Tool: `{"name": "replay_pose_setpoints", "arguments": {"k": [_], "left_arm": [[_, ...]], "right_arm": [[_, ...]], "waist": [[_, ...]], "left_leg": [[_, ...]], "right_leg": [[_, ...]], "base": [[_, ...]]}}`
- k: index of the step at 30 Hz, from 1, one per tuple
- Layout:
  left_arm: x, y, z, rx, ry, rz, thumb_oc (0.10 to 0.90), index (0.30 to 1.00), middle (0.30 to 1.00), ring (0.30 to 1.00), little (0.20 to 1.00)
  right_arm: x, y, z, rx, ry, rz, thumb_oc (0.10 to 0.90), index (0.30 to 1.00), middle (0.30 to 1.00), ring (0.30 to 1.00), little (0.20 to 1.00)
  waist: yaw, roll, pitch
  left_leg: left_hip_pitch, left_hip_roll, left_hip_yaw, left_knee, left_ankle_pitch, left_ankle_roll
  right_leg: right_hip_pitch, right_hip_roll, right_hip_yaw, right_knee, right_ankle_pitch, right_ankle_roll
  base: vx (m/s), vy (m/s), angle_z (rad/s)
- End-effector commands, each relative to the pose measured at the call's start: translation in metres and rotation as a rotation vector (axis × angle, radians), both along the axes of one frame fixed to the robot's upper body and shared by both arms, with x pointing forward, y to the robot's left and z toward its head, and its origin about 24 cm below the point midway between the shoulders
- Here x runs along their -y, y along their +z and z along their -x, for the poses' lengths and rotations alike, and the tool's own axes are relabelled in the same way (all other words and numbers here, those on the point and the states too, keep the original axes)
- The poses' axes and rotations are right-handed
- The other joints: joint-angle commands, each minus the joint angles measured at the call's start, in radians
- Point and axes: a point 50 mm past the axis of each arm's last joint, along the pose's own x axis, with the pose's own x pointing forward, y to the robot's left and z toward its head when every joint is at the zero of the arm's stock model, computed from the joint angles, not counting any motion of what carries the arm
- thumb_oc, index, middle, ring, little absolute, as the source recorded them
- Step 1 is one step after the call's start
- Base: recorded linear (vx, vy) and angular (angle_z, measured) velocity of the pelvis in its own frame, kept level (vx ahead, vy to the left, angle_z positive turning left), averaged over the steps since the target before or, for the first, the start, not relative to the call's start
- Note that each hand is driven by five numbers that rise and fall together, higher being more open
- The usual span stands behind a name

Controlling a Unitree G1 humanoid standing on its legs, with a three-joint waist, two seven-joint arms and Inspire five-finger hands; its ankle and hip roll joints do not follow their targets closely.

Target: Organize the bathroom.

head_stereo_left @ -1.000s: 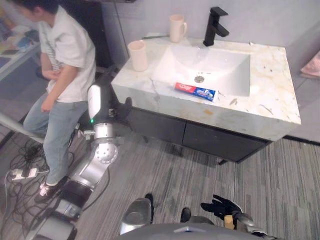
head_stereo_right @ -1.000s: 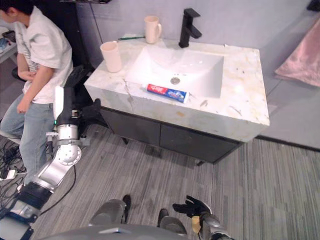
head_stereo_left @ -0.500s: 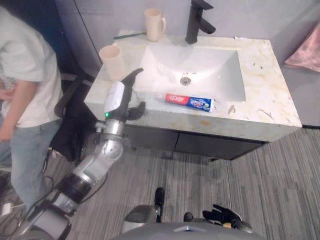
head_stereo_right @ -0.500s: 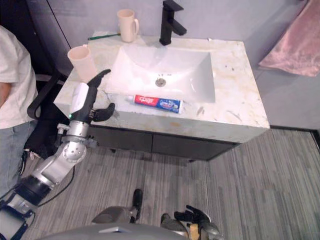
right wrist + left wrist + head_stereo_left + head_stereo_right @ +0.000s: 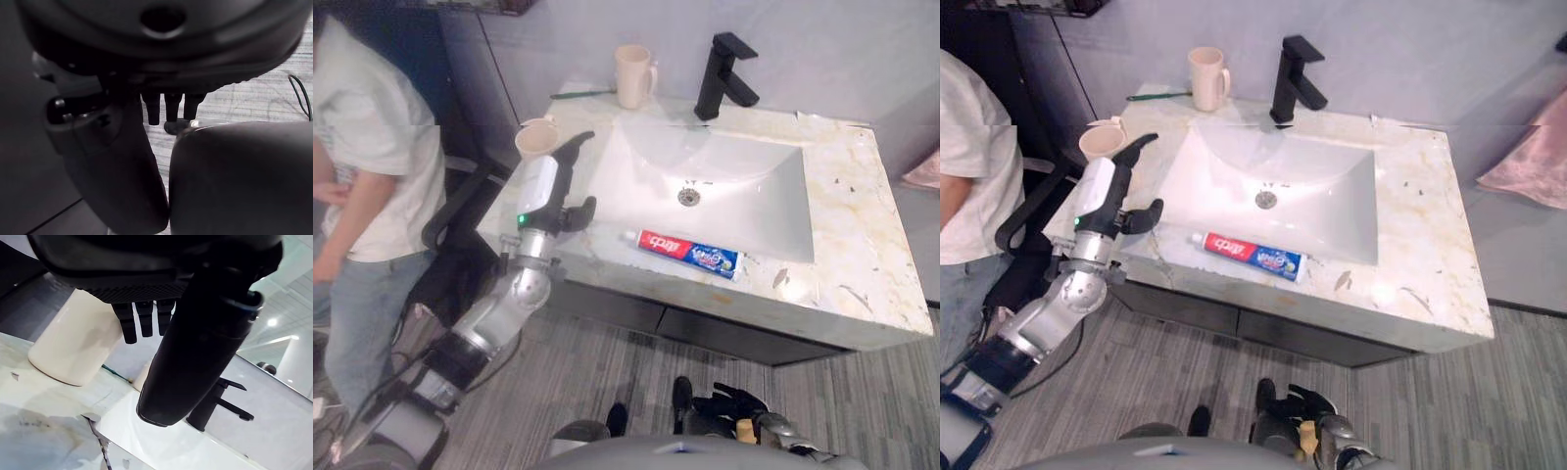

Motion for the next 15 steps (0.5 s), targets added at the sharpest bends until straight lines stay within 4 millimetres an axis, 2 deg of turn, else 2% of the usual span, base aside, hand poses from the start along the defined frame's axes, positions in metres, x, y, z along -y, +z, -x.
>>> {"name": "replay_pose_setpoints", "arguments": {"k": [1,6,10,15], "left_arm": [[0.002,0.068,-0.002,0.307,-0.037,0.104,0.8,0.9,0.9,0.9,0.9],[0.007,0.088,0.01,0.392,-0.084,0.118,0.8,0.9,0.9,0.9,0.9],[0.012,0.096,0.014,0.4,-0.113,0.102,0.8,0.9,0.9,0.9,0.9],[0.019,0.107,0.019,0.368,-0.162,-0.005,0.8,0.9,0.9,0.9,0.9]], "right_arm": [[0.012,0.002,0.005,-0.004,0.015,0.036,0.8,0.9,0.9,0.9,0.9],[0.01,-0.001,0.013,-0.03,0.009,0.038,0.8,0.9,0.9,0.9,0.9],[0.008,-0.002,0.015,-0.046,0.015,0.04,0.8,0.9,0.9,0.9,0.9],[0.01,-0.002,0.015,-0.057,0.022,0.043,0.8,0.9,0.9,0.9,0.9]], "waist": [[-0.004,0.03,-0.05],[0.005,0.035,-0.063],[0.006,0.038,-0.064],[0.013,0.046,-0.067]], "left_leg": [[-0.128,-0.017,-0.033,-0.014,0.048,0.023],[-0.124,-0.007,-0.037,-0.025,0.048,0.013],[-0.123,-0.002,-0.039,-0.026,0.046,0.008],[-0.12,0.004,-0.048,-0.029,0.045,-0.002]], "right_leg": [[0.056,0.053,-0.048,0.038,-0.11,0.009],[0.076,0.051,-0.073,0.027,-0.122,0.004],[0.08,0.049,-0.084,0.025,-0.129,0.001],[0.096,0.049,-0.102,0.011,-0.136,-0.002]], "base": [[0.04,-0.05,-0.02],[0.02,-0.058,0.04],[-0.02,-0.06,0.03],[-0.04,-0.068,0.09]]}}
